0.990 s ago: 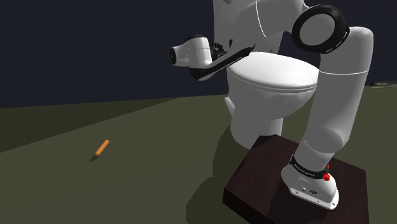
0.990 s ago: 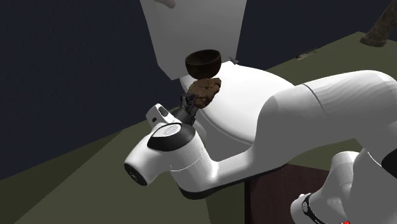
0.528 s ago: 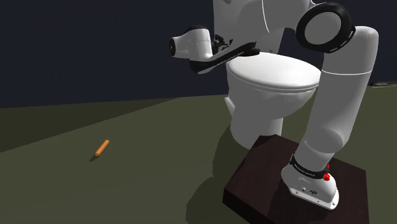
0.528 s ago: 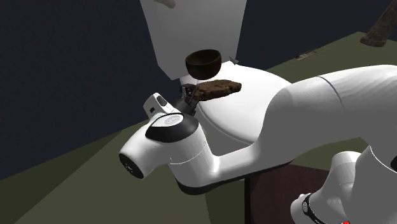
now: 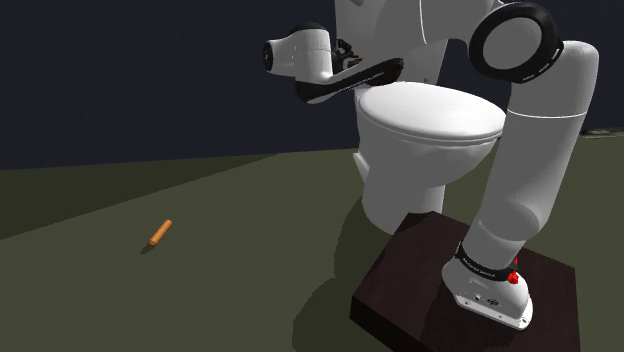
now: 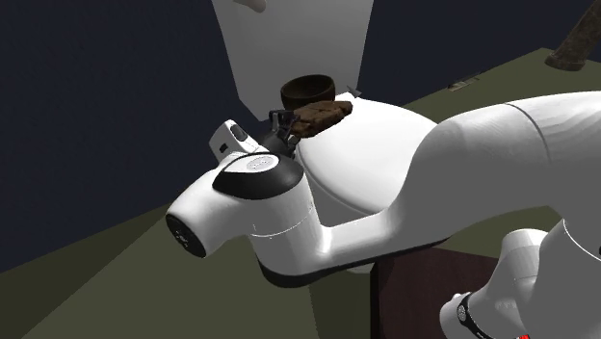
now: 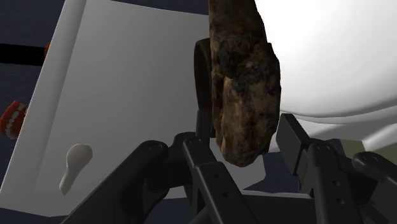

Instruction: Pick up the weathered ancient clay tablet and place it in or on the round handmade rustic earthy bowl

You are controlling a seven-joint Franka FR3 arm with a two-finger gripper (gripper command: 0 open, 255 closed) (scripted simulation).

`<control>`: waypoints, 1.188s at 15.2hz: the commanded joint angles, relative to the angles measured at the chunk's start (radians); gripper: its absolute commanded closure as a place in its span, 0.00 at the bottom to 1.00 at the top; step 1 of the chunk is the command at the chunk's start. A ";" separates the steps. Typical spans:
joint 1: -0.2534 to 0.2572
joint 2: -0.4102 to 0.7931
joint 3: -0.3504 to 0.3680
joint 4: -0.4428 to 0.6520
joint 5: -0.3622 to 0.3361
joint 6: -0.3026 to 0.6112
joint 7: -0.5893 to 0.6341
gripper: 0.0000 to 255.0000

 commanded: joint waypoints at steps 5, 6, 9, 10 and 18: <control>0.003 -0.015 0.000 0.048 -0.015 -0.019 -0.062 1.00; 0.004 -0.016 0.000 0.058 -0.018 -0.023 -0.073 1.00; 0.006 -0.018 0.001 0.089 -0.027 -0.033 -0.106 1.00; 0.007 -0.018 0.001 0.100 -0.031 -0.036 -0.117 1.00; -0.003 -0.017 -0.010 0.177 -0.060 -0.033 -0.201 1.00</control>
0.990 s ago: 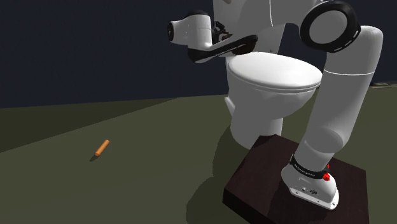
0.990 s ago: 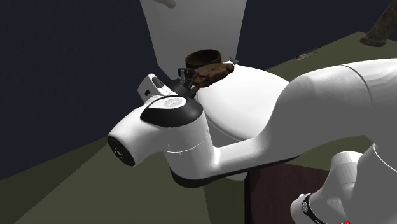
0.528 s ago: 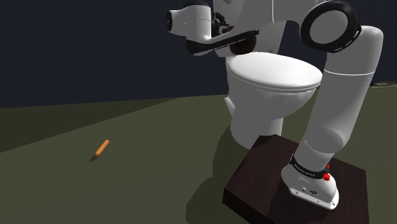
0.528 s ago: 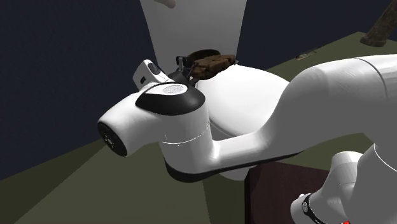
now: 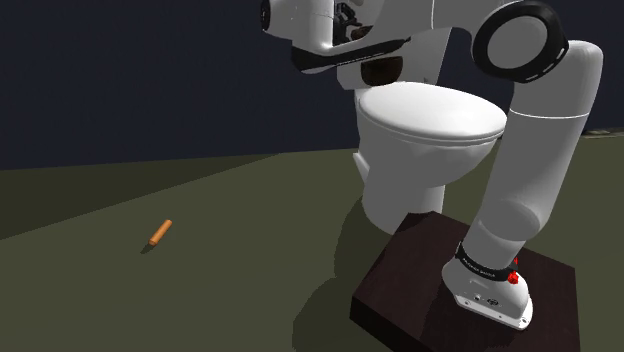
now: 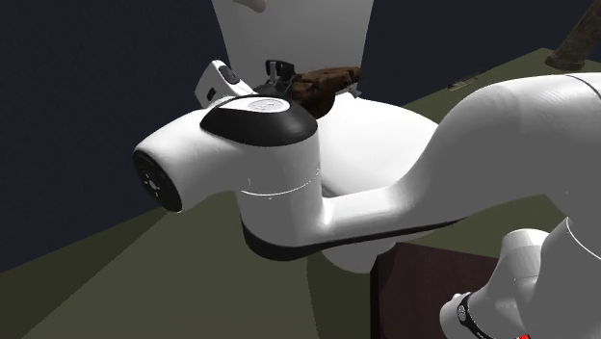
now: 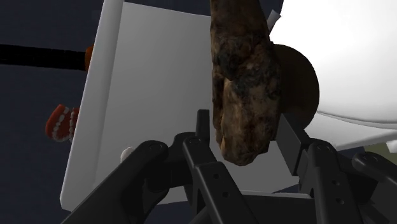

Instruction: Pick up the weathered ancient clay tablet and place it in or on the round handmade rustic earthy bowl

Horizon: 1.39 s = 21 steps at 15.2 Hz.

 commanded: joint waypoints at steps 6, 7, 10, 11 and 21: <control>-0.101 0.004 -0.071 0.010 -0.020 0.166 -0.044 1.00; -0.116 0.009 -0.082 0.016 -0.023 0.190 -0.051 1.00; -0.160 0.031 -0.112 0.043 -0.031 0.262 -0.072 1.00; -0.174 0.040 -0.122 0.056 -0.034 0.286 -0.080 1.00; -0.206 0.056 -0.142 -0.013 -0.037 0.352 -0.007 1.00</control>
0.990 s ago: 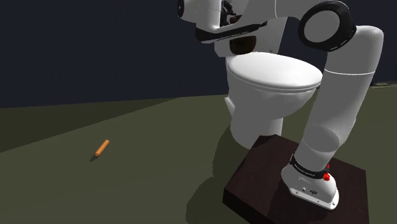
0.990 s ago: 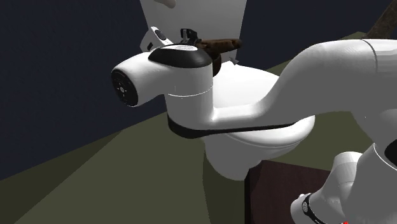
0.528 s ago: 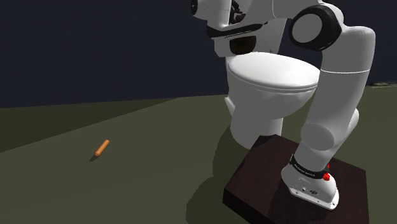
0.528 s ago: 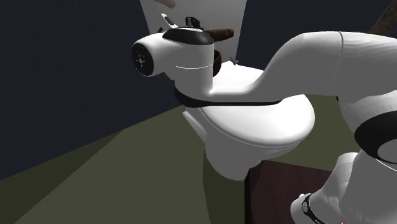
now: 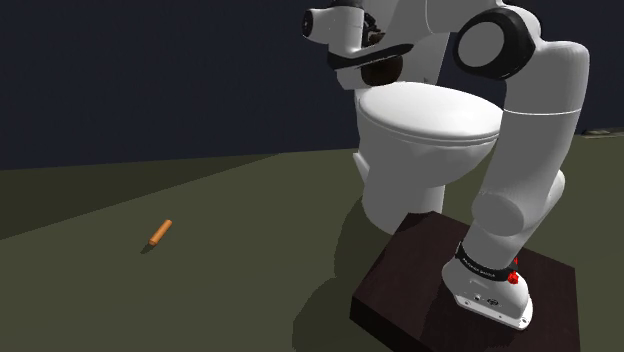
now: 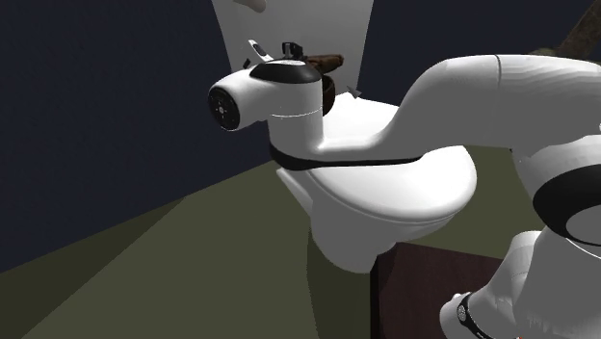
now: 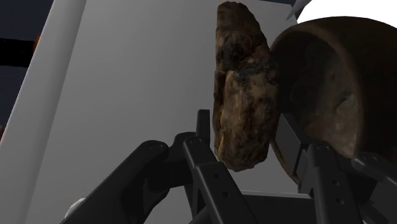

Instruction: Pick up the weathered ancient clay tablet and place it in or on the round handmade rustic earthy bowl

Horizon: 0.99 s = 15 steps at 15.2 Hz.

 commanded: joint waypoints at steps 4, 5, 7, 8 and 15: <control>-0.003 -0.004 -0.002 -0.061 -0.001 0.014 0.056 1.00; -0.004 -0.003 -0.002 -0.070 -0.002 0.017 0.067 1.00; -0.004 -0.002 -0.002 -0.080 -0.002 0.019 0.077 1.00; -0.004 -0.002 -0.002 -0.080 -0.002 0.019 0.077 1.00; -0.004 -0.002 -0.002 -0.080 -0.002 0.019 0.078 0.00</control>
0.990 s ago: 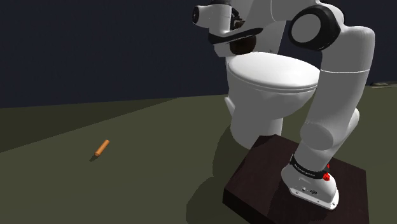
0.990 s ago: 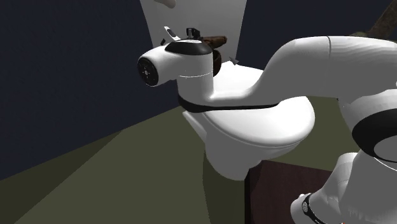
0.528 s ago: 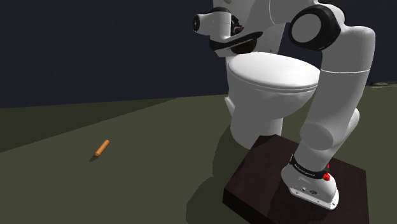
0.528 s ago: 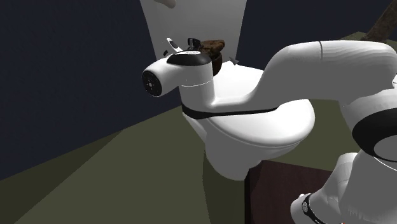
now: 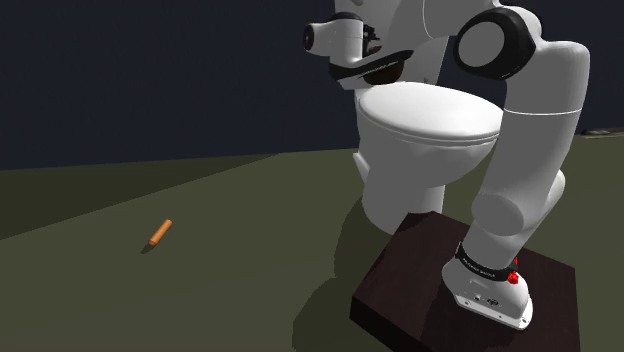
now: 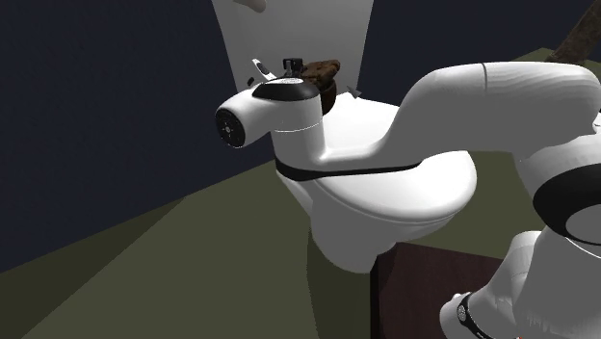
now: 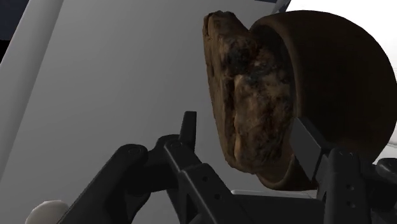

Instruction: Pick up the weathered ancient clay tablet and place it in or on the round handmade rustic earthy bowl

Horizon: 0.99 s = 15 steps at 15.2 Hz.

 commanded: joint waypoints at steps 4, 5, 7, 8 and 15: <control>0.000 0.000 0.000 -0.001 0.001 0.001 0.000 0.00; 0.000 0.000 0.001 0.000 0.001 0.000 0.000 0.00; 0.031 0.003 0.020 0.015 0.008 -0.051 -0.003 0.00; 0.047 0.006 0.030 0.025 0.011 -0.077 -0.005 0.00; 0.060 0.009 0.038 0.034 0.013 -0.098 -0.007 0.00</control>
